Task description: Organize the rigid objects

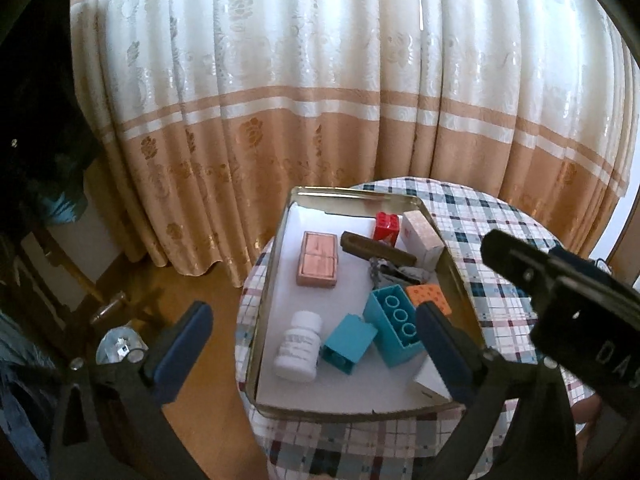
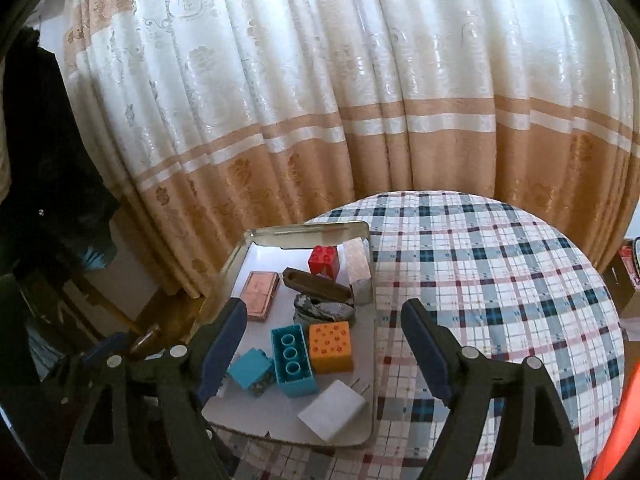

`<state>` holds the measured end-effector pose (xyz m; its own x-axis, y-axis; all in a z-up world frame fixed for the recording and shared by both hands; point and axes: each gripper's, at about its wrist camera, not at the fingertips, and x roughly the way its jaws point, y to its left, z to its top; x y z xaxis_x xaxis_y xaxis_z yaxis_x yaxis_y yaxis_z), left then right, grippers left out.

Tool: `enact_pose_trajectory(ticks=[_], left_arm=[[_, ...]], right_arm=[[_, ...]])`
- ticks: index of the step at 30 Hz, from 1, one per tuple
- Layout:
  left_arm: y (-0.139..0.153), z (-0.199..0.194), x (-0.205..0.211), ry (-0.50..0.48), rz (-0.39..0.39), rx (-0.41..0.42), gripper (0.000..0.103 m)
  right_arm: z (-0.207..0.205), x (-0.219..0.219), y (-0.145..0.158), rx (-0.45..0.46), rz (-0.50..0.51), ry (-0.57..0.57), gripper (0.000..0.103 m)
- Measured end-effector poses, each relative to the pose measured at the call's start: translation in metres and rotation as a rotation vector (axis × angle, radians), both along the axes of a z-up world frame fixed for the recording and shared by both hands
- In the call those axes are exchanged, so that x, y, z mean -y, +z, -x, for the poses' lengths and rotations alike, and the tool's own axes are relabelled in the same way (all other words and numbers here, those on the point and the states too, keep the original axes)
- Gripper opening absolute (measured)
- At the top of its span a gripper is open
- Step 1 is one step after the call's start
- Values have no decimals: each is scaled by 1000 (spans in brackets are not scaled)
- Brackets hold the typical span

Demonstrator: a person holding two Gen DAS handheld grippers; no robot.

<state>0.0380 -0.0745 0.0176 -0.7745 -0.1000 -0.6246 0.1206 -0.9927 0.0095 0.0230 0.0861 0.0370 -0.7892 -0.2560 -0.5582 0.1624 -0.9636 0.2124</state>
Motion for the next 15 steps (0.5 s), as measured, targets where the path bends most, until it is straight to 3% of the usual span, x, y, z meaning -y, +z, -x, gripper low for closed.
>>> enact_pose_trajectory(ticks=[2,8,11,15], left_arm=[[1,-3,-1,4,12,-3,102],[3,-8,-7,71,158,-12,103],[4,-12,-4,66,142,-53,103],[2,-11,1,49,88,-45,103]], right_arm=[[-6,0,-1,-14,-10,-17,82],[-18,5,0,-45,-24,-29,82],[-19,7,2,-53,-21,-29,82],[-18,9,0,-46,-30,-26,82]])
